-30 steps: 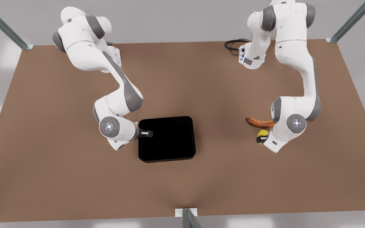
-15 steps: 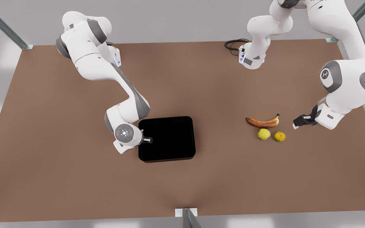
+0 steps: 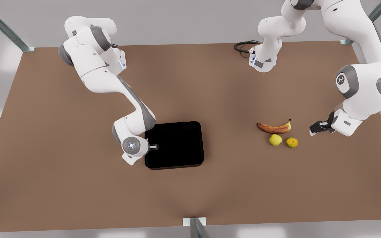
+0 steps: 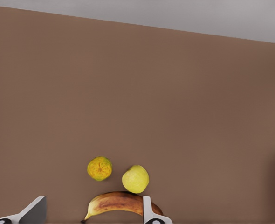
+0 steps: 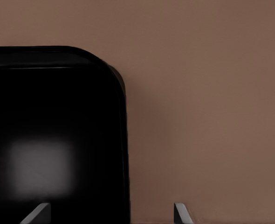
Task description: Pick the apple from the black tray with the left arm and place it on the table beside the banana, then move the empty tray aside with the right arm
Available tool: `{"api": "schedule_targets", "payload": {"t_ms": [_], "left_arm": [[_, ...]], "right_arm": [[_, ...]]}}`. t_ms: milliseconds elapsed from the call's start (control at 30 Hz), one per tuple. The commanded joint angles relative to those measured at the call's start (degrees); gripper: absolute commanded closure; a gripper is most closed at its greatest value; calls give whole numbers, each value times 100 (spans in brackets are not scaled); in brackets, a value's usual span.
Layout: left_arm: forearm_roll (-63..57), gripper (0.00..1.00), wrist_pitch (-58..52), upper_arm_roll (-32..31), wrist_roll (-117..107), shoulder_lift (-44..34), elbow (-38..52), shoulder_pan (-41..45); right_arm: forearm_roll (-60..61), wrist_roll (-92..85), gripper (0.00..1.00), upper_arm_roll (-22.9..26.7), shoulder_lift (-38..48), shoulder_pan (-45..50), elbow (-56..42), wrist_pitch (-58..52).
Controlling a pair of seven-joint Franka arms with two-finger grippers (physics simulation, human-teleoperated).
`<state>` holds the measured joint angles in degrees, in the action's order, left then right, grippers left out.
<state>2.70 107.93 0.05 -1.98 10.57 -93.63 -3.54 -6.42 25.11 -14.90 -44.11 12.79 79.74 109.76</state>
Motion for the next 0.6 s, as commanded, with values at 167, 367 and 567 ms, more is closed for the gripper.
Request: {"api": "schedule_targets", "payload": {"t_ms": [167,367,567], "left_arm": [[-15,0,9,-5,101,-2,3,2],[-15,0,0,-5,101,-11,3,2],[-15,0,9,-5,101,-2,3,2]], "right_arm": [[18,-1105,3,-13,-45,-101,271,494],[53,-1105,15,-4,-150,-181,376,678],[326,-1140,76,-4,-141,-189,367,590]]}}
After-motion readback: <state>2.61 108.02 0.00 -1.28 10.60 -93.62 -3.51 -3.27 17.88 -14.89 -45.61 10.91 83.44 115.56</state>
